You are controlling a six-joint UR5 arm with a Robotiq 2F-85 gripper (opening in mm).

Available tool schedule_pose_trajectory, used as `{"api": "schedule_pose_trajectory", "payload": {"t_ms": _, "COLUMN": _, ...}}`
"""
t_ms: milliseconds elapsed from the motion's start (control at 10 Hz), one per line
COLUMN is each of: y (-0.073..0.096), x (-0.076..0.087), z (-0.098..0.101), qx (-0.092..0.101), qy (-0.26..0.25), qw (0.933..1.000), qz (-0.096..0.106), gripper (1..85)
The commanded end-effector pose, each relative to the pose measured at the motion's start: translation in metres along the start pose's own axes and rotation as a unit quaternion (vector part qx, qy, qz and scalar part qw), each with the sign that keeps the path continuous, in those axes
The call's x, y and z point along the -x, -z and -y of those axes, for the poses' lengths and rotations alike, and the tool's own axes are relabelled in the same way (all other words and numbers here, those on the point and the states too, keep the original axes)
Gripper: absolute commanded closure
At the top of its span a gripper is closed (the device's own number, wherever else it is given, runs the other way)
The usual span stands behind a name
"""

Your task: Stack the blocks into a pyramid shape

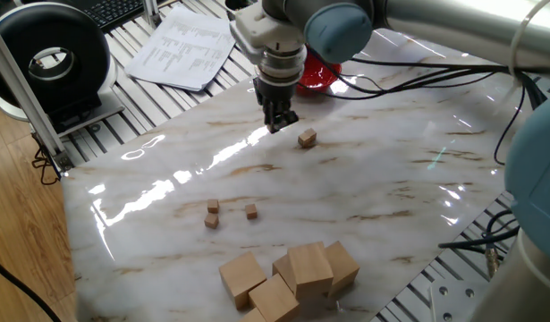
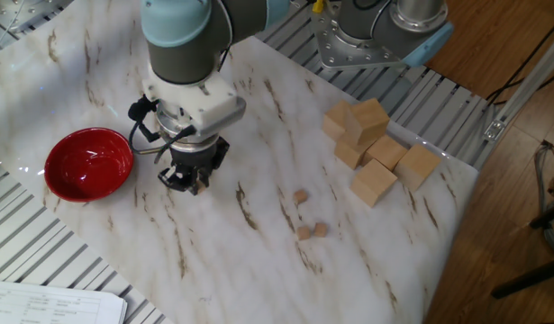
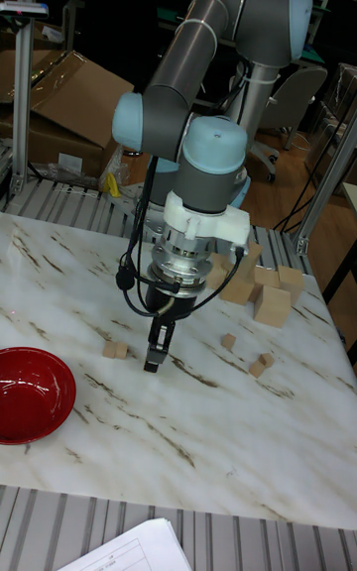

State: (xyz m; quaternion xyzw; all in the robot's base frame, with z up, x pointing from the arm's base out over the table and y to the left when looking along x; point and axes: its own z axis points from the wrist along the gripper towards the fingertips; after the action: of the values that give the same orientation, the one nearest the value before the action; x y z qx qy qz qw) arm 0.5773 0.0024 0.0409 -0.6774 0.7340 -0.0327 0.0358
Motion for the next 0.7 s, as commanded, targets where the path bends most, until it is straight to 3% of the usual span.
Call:
{"api": "schedule_pose_trajectory", "payload": {"t_ms": 0, "y": -0.002, "x": -0.013, "z": -0.002, "qx": -0.005, "qy": 0.051, "qw": 0.9986, "qz": 0.012, "gripper": 84.7}}
{"api": "schedule_pose_trajectory", "payload": {"t_ms": 200, "y": 0.000, "x": -0.029, "z": -0.003, "qx": -0.005, "qy": 0.064, "qw": 0.9979, "qz": 0.006, "gripper": 84.7}}
{"api": "schedule_pose_trajectory", "payload": {"t_ms": 400, "y": 0.000, "x": -0.030, "z": -0.002, "qx": -0.007, "qy": 0.058, "qw": 0.9983, "qz": 0.007, "gripper": 84.7}}
{"api": "schedule_pose_trajectory", "payload": {"t_ms": 600, "y": 0.000, "x": -0.026, "z": -0.011, "qx": 0.004, "qy": 0.046, "qw": 0.9988, "qz": 0.017, "gripper": 84.7}}
